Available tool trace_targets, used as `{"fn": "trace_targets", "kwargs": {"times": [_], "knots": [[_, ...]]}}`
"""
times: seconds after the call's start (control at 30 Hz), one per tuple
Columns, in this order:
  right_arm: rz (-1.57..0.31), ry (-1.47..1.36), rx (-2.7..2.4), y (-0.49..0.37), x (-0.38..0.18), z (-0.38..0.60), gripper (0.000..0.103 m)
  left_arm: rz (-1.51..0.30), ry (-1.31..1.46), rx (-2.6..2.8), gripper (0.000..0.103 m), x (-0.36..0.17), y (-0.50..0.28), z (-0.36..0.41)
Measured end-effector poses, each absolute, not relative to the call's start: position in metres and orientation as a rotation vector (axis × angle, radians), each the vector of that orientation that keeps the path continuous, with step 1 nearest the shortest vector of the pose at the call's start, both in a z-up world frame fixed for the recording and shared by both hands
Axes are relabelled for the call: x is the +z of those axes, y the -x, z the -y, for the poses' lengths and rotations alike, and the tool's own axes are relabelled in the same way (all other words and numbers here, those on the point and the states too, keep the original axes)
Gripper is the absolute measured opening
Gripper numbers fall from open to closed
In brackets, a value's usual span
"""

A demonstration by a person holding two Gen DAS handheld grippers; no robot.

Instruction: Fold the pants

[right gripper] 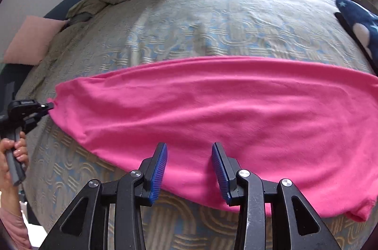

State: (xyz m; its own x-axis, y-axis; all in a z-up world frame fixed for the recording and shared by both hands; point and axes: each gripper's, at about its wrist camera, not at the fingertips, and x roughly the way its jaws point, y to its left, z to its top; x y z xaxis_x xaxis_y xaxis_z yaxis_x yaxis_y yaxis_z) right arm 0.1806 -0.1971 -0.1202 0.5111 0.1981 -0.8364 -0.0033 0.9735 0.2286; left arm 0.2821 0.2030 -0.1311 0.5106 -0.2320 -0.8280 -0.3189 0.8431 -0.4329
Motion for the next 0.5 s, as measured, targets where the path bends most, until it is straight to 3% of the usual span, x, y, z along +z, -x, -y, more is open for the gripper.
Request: {"fn": "trace_targets", "kwargs": {"times": [0.17, 0.37, 0.4, 0.43, 0.47, 0.5], "knots": [[-0.966, -0.173, 0.341, -0.233, -0.105, 0.141, 0.04, -1.045, 0.577, 0.065, 0.01, -0.128, -0.28, -0.202], [-1.079, -0.116, 0.567, -0.281, -0.129, 0.067, 0.033, -1.052, 0.572, 0.06, 0.01, -0.132, -0.278, -0.203], [-1.106, -0.076, 0.565, -0.288, -0.138, 0.055, 0.027, -1.054, 0.574, 0.059, 0.01, -0.133, -0.278, -0.203], [-1.128, -0.036, 0.529, -0.297, -0.149, 0.046, 0.01, -1.056, 0.575, 0.056, 0.01, -0.134, -0.278, -0.203], [-1.121, 0.0, 0.475, -0.309, -0.158, 0.042, 0.001, -1.059, 0.578, 0.055, 0.01, -0.135, -0.278, -0.203], [-1.079, -0.006, 0.454, -0.321, -0.161, 0.042, 0.0, -1.057, 0.582, 0.053, 0.01, -0.135, -0.278, -0.203]]}}
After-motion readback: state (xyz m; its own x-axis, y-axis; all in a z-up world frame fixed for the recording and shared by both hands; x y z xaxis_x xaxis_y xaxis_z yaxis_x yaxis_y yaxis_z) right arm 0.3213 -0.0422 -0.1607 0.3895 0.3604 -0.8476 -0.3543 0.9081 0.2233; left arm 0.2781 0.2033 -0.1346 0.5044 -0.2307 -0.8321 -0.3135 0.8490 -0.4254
